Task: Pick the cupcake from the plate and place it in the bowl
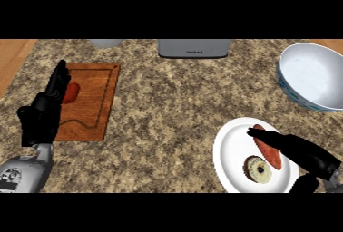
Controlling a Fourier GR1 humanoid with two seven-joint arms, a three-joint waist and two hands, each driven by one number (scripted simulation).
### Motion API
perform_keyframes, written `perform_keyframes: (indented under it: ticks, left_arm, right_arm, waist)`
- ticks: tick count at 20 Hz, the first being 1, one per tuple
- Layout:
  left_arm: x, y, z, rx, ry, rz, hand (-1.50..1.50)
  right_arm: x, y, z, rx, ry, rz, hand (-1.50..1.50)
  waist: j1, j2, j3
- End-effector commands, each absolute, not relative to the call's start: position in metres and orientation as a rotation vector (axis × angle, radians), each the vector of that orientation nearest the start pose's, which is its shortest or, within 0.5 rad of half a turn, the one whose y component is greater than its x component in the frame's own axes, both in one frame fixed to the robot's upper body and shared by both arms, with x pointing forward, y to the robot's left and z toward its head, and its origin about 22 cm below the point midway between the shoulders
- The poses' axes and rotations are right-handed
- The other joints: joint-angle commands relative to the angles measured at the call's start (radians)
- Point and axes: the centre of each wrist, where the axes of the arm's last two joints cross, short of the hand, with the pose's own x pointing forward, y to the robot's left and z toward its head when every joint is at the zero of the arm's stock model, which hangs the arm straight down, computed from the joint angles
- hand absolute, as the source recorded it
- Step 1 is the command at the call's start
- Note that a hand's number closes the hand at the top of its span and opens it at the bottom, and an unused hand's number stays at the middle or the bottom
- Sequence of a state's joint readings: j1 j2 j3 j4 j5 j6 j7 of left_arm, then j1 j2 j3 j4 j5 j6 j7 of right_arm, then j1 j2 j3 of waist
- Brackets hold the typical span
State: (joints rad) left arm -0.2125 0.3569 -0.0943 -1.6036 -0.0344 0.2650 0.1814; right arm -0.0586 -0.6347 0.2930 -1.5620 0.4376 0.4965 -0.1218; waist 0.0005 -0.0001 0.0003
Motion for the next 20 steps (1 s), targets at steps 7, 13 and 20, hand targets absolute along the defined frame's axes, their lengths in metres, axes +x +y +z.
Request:
perform_keyframes:
  ticks: [7,13,20]
  left_arm:
    - [0.308,0.272,0.078,0.407,-1.649,-0.152,0.0]
    - [0.285,0.263,0.074,0.394,-1.651,-0.168,0.0]
    - [0.292,0.271,0.069,0.393,-1.657,-0.166,0.0]
  right_arm:
    - [0.257,-0.283,0.014,-0.126,-1.183,1.412,-1.5]
    - [0.26,-0.268,-0.02,-0.138,-1.175,1.514,1.5]
    - [0.255,-0.275,-0.034,-0.188,-1.292,1.478,1.5]
  waist:
    - [-0.004,0.0,0.0]
    - [0.004,0.0,0.0]
    - [0.0,0.001,0.0]
